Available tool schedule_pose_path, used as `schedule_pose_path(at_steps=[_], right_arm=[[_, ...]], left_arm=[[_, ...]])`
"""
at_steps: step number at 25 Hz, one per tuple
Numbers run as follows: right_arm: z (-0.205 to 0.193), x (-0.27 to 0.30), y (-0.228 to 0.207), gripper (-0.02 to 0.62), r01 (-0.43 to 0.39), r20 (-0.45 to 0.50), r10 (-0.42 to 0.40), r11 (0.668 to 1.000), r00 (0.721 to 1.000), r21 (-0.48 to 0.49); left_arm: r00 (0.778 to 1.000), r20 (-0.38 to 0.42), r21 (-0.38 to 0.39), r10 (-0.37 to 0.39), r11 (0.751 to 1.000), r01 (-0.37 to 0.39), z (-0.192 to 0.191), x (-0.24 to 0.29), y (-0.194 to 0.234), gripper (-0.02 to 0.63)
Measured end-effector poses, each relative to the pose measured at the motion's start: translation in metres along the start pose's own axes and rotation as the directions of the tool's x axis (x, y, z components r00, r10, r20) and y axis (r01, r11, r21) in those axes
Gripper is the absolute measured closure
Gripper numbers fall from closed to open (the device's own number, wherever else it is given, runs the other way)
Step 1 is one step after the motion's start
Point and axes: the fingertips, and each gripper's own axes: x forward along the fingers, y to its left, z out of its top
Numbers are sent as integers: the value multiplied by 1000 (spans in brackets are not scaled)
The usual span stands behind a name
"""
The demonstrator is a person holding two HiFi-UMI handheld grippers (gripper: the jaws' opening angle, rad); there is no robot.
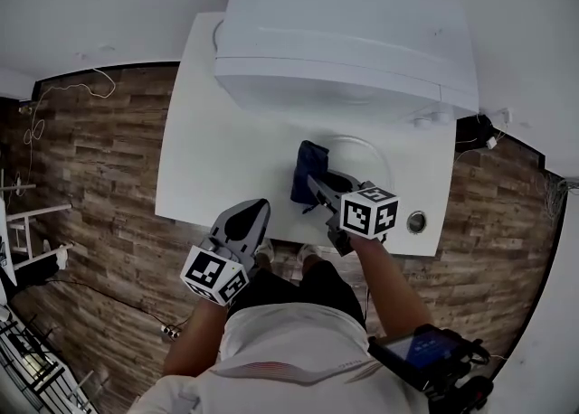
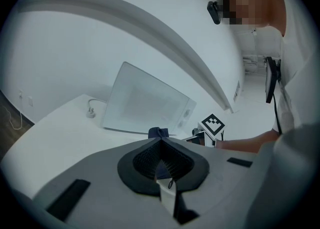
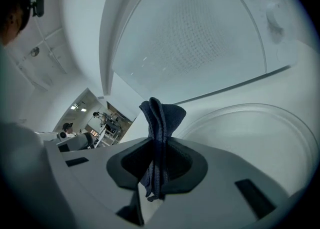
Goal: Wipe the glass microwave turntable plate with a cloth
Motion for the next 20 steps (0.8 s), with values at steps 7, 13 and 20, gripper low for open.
schedule_pose_path(at_steps=[7,13,20], right_arm=[[-6,17,-20,531,52,-100,-49,998,994,21],[-2,5,-43,532,86,-103,-78,994,992,74],[0,-13,-65,532,119,-96,-107,986,990,121]], left_arm=[[1000,-11,-30,6,1000,-7,-7,2,11,597],[1000,-24,-40,-19,999,18,-9,12,8,595],[999,-29,-27,-37,999,36,-9,23,5,597]])
